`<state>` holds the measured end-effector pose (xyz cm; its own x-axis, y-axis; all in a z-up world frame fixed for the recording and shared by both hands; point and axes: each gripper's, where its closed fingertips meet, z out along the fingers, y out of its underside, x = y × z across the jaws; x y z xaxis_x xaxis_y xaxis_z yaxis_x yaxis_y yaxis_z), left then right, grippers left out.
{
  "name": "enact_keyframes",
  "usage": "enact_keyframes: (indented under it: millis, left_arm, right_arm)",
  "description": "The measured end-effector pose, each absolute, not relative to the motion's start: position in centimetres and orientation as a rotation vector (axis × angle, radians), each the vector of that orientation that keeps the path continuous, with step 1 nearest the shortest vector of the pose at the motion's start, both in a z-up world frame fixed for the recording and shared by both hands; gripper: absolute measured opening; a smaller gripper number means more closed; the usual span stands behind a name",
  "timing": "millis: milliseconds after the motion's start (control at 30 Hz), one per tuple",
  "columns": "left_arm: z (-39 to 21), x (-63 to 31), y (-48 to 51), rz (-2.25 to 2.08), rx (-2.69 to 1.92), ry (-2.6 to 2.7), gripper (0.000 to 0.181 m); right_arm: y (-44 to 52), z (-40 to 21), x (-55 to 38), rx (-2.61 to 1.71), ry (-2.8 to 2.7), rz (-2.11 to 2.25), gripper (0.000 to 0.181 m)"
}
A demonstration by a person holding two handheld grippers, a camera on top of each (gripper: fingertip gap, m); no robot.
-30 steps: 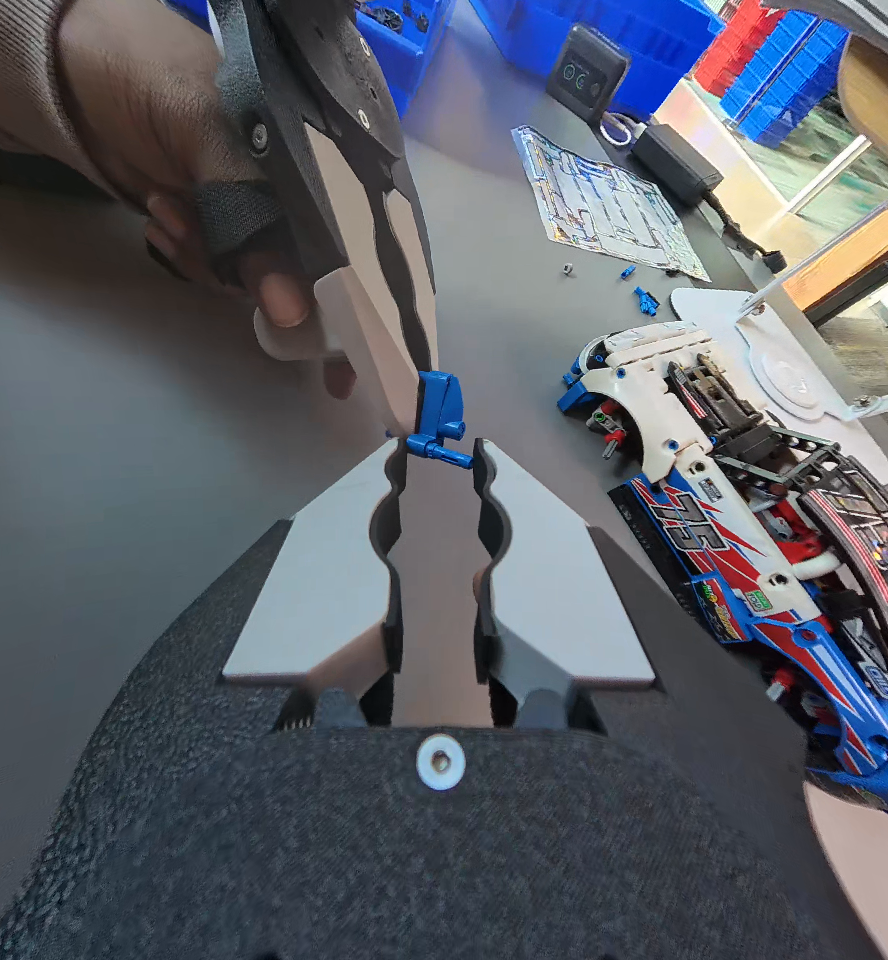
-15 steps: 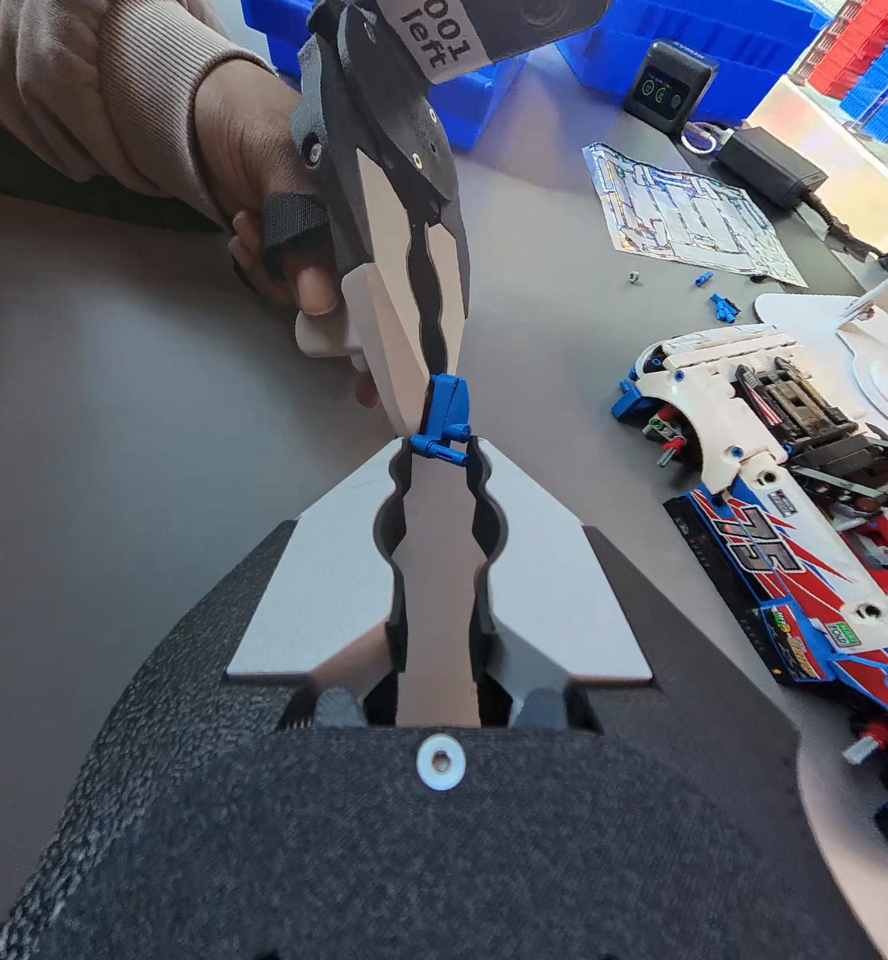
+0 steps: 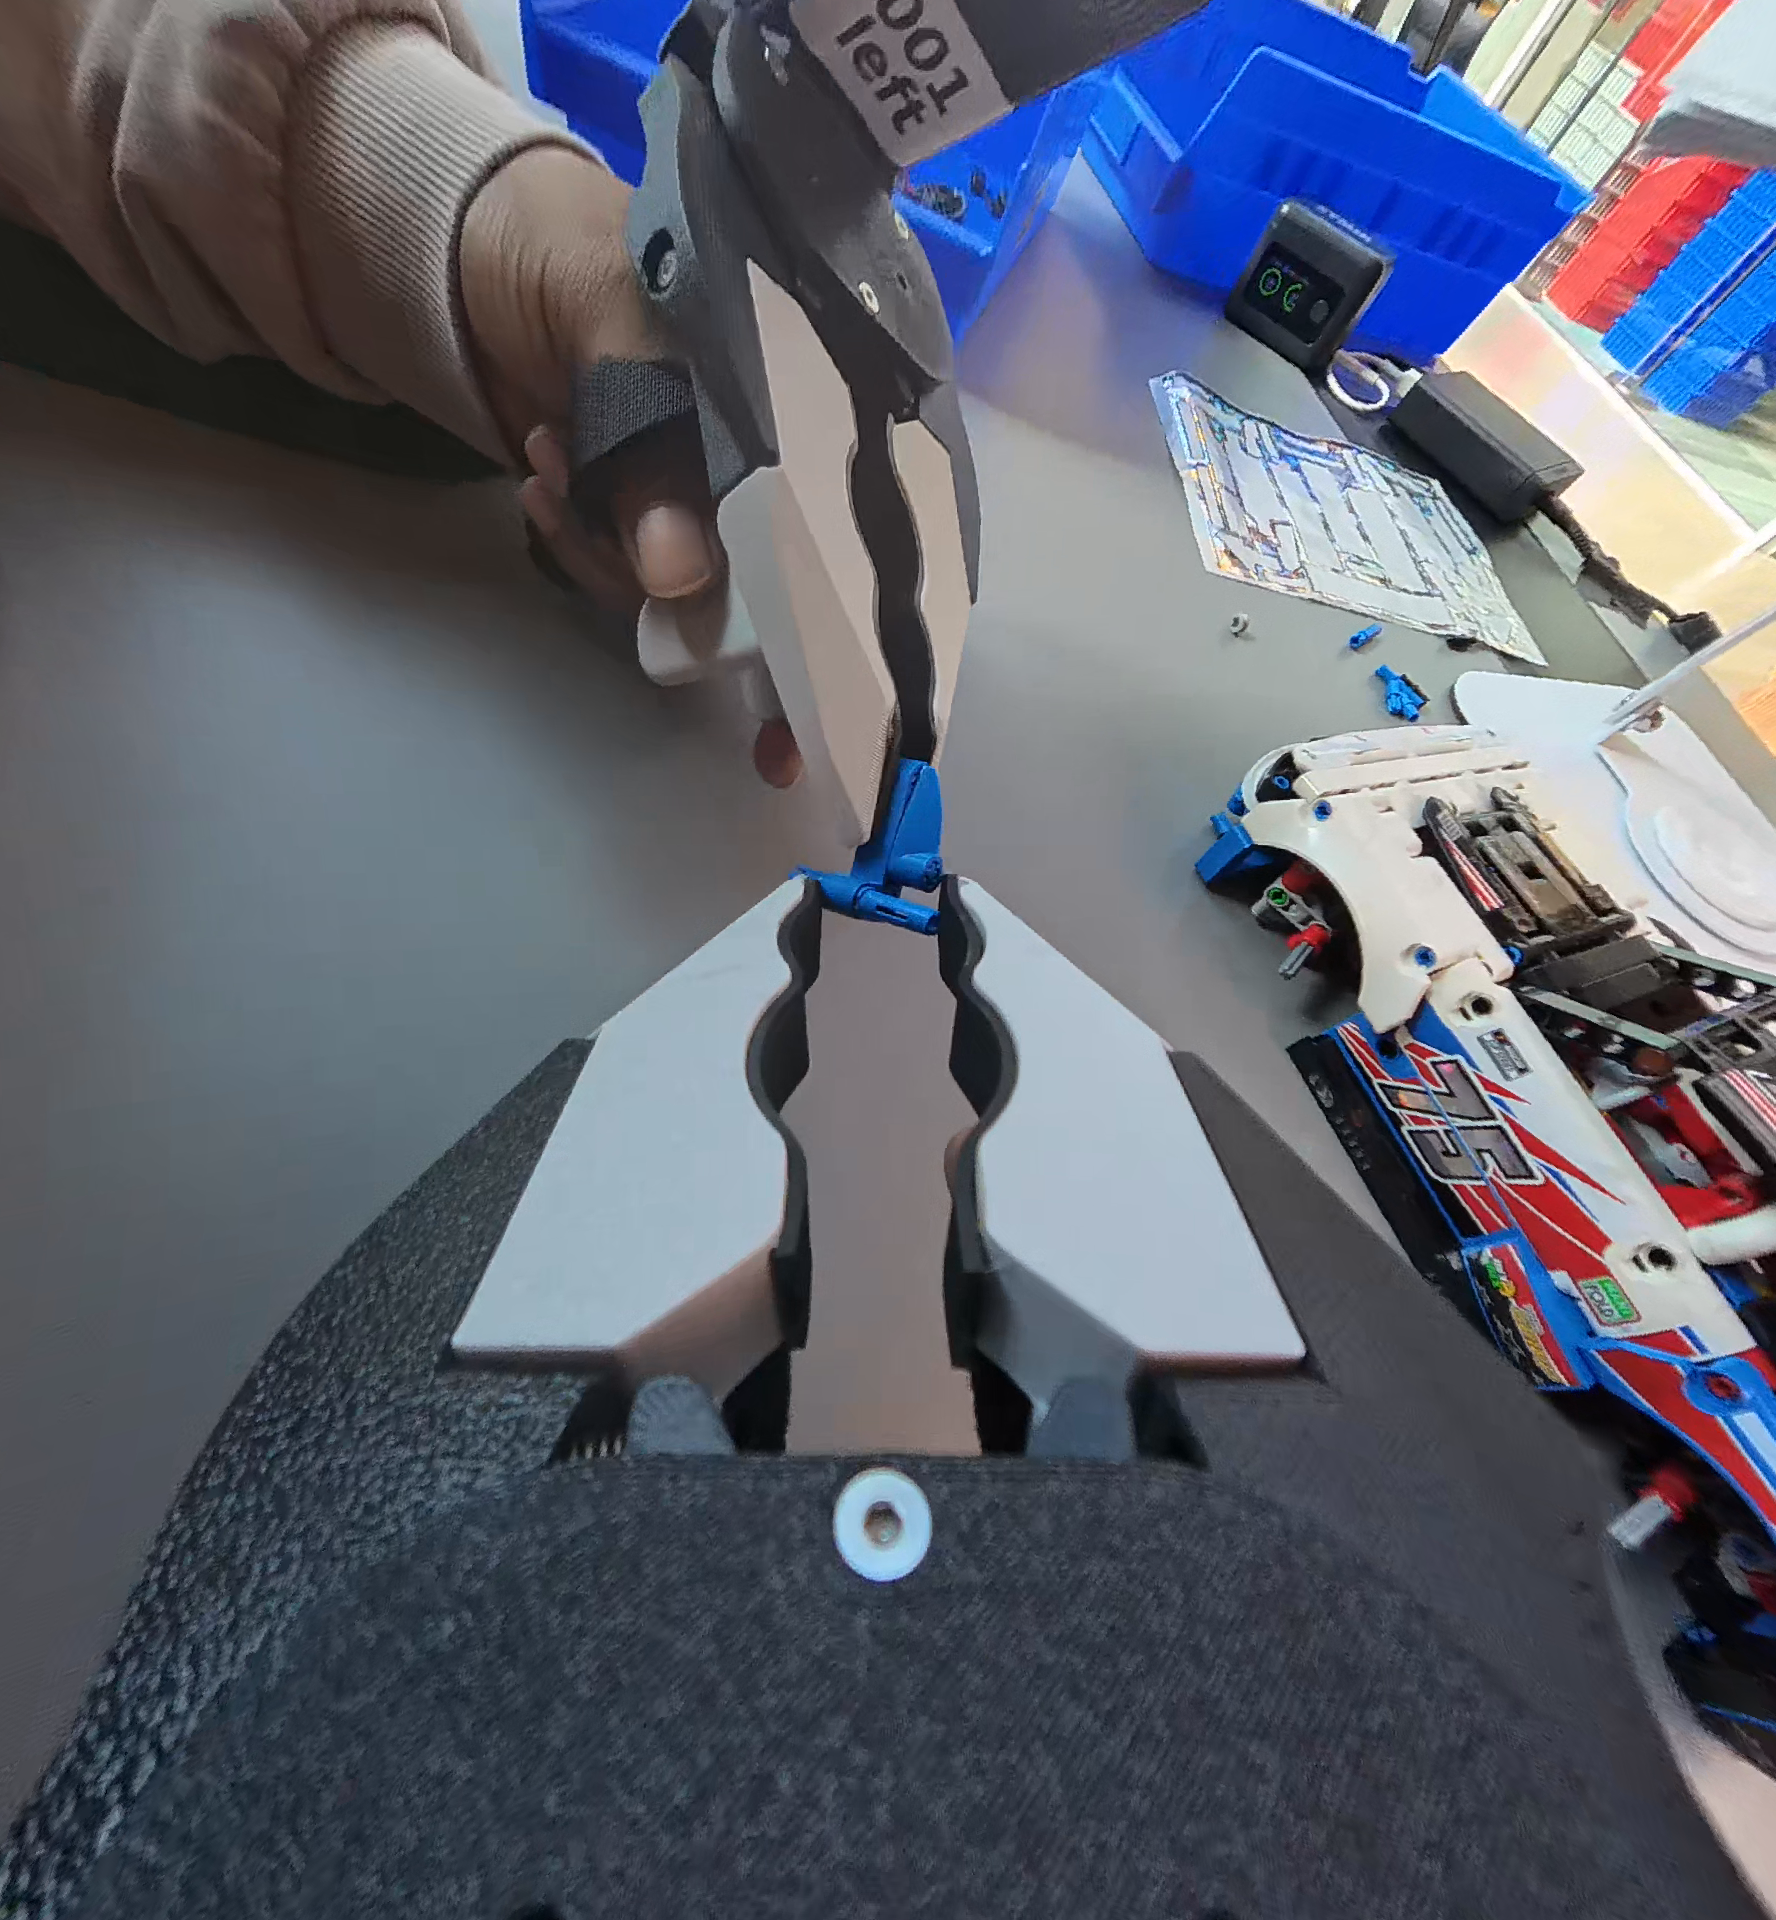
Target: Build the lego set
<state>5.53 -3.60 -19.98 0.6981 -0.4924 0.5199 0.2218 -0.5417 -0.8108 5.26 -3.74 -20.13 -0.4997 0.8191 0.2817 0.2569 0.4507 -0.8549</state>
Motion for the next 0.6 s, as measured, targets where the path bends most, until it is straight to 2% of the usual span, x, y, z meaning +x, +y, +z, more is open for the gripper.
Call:
enact_keyframes:
  millis: [67, 200, 333, 400, 467, 600]
  left_arm:
    - [-19.1, 5.5, -3.7, -0.954, -1.884, 0.226, 0.005]
    - [-16.2, 5.4, -4.2, -0.92, -1.693, 0.322, 0.005]
    - [-14.5, 6.3, -5.1, -0.846, -1.559, 0.458, 0.005]
    - [-14.1, 6.7, -5.3, -0.841, -1.53, 0.479, 0.005]
    - [-14.0, 6.5, -5.3, -0.847, -1.522, 0.471, 0.005]
    - [-14.6, 5.9, -4.7, -0.849, -1.579, 0.402, 0.009]
  right_arm:
    - [-3.9, -19.2, 5.3, -0.923, -1.944, 1.119, 0.02]
    - [-4.3, -17.4, 5.7, -1.111, -1.867, 1.53, 0.043]
    - [-5.8, -15.9, 6.0, -1.081, -1.813, 1.701, 0.036]
    - [-6.2, -16.0, 6.0, -0.999, -1.827, 1.603, 0.013]
    - [-5.8, -15.6, 5.9, -0.909, -1.794, 1.469, 0.002]
    - [-5.0, -15.8, 5.7, -0.786, -1.789, 1.221, 0.003]
